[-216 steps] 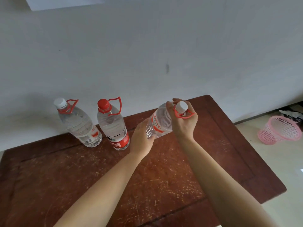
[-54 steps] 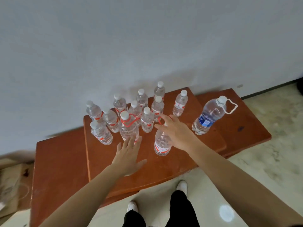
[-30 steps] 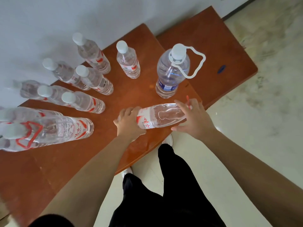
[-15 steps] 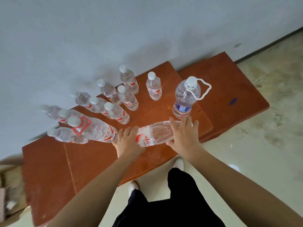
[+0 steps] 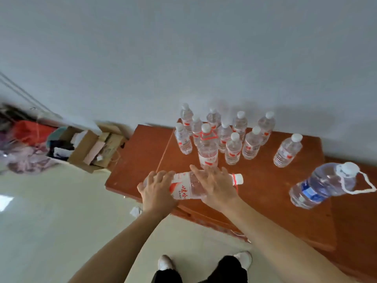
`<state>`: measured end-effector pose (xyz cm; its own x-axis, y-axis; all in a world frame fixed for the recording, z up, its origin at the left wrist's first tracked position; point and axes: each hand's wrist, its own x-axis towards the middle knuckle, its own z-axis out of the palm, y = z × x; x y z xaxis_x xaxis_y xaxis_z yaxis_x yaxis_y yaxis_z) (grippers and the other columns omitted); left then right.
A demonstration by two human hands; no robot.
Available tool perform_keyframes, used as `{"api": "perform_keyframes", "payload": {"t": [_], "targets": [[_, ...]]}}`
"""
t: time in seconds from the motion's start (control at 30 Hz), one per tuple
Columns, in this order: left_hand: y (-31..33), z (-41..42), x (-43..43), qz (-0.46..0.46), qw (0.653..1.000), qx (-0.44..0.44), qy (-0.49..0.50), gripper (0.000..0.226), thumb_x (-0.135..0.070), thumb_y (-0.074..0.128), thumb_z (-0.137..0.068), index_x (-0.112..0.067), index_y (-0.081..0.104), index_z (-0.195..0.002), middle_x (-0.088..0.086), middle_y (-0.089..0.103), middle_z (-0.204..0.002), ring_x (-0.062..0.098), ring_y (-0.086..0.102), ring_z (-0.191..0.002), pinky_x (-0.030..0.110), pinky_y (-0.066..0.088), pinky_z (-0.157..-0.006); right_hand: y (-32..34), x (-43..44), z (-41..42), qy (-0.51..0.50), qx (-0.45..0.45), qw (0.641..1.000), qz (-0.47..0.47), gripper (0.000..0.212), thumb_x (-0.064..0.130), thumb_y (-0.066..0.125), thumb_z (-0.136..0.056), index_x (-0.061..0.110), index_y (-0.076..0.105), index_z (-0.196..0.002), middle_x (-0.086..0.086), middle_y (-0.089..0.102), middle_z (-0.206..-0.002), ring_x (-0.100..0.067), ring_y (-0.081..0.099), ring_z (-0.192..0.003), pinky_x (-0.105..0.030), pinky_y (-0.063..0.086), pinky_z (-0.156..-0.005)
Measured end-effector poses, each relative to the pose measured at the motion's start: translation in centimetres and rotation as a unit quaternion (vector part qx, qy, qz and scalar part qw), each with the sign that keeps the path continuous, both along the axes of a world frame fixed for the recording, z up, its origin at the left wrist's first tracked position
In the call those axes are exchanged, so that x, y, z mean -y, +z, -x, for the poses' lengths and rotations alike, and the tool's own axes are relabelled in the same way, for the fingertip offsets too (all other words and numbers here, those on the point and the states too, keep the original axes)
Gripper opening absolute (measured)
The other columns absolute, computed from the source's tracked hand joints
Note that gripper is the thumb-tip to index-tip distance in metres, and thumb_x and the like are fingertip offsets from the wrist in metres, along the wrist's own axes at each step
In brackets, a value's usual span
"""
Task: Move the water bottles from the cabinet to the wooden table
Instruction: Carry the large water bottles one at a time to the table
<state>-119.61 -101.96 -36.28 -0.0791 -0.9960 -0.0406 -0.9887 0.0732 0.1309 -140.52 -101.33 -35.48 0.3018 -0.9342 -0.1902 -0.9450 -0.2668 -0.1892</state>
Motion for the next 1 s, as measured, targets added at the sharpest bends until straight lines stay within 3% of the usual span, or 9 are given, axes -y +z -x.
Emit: {"api": "perform_keyframes", "payload": {"t": [0.07, 0.23, 0.37, 0.5, 0.7, 1.0], "targets": [[1.1, -4.1, -1.8, -0.004, 0.999, -0.002, 0.033, 0.081, -0.059, 0.073, -0.065, -0.043, 0.041, -0.137, -0.015, 0.047, -0.138, 0.019, 0.029, -0.133, 0.051, 0.035, -0.100, 1.3, -0.2, -4.0, 0.043, 0.001, 0.999, 0.011, 0.098, 0.041, 0.075, -0.085, 0.034, 0.009, -0.156, -0.010, 0.042, -0.151, -0.033, 0.045, -0.137, -0.053, 0.037, -0.111], [3.7, -15.1, -7.3, 0.058, 0.991, -0.005, 0.120, 0.081, -0.060, 0.070, -0.066, -0.042, 0.042, -0.139, -0.013, 0.047, -0.139, 0.020, 0.032, -0.133, 0.049, 0.026, -0.102, 3.7, -1.7, -16.1, 0.132, -0.007, 0.989, 0.064, 0.087, 0.035, 0.077, -0.081, 0.033, 0.024, -0.150, -0.007, 0.053, -0.135, -0.030, 0.055, -0.121, -0.049, 0.046, -0.100], [5.3, -27.3, -15.1, 0.101, 0.970, 0.002, 0.223, 0.085, -0.055, 0.076, -0.060, -0.038, 0.048, -0.139, -0.008, 0.053, -0.136, 0.024, 0.039, -0.130, 0.047, 0.030, -0.097, 5.9, -4.9, -29.9, 0.236, 0.000, 0.963, 0.128, 0.083, 0.033, 0.086, -0.067, 0.027, 0.043, -0.139, -0.010, 0.063, -0.112, -0.031, 0.064, -0.095, -0.047, 0.054, -0.078], [7.7, -40.0, -24.6, 0.117, 0.937, 0.019, 0.329, 0.086, -0.049, 0.077, -0.060, -0.036, 0.048, -0.140, -0.008, 0.052, -0.135, 0.025, 0.037, -0.130, 0.044, 0.031, -0.096, 8.1, -10.7, -45.1, 0.343, 0.011, 0.926, 0.157, 0.088, 0.021, 0.078, -0.071, 0.031, 0.034, -0.147, -0.009, 0.056, -0.128, -0.032, 0.057, -0.111, -0.048, 0.046, -0.095], [11.5, -54.0, -37.1, 0.183, 0.871, 0.044, 0.453, 0.084, -0.035, 0.088, -0.045, -0.026, 0.064, -0.125, 0.003, 0.064, -0.122, 0.036, 0.052, -0.120, 0.050, 0.039, -0.086, 12.3, -19.0, -63.5, 0.476, 0.068, 0.852, 0.206, 0.094, 0.022, 0.082, -0.065, 0.028, 0.029, -0.142, -0.007, 0.056, -0.123, -0.031, 0.058, -0.107, -0.048, 0.045, -0.093], [13.4, -71.1, -47.9, 0.256, 0.766, 0.103, 0.581, 0.070, -0.036, 0.082, -0.054, -0.024, 0.064, -0.120, 0.002, 0.063, -0.119, 0.035, 0.052, -0.117, 0.052, 0.038, -0.084, 14.8, -27.1, -86.8, 0.607, 0.180, 0.731, 0.254, 0.096, 0.016, 0.089, -0.055, 0.022, 0.051, -0.143, -0.010, 0.059, -0.128, -0.032, 0.059, -0.112, -0.051, 0.047, -0.099]]}}
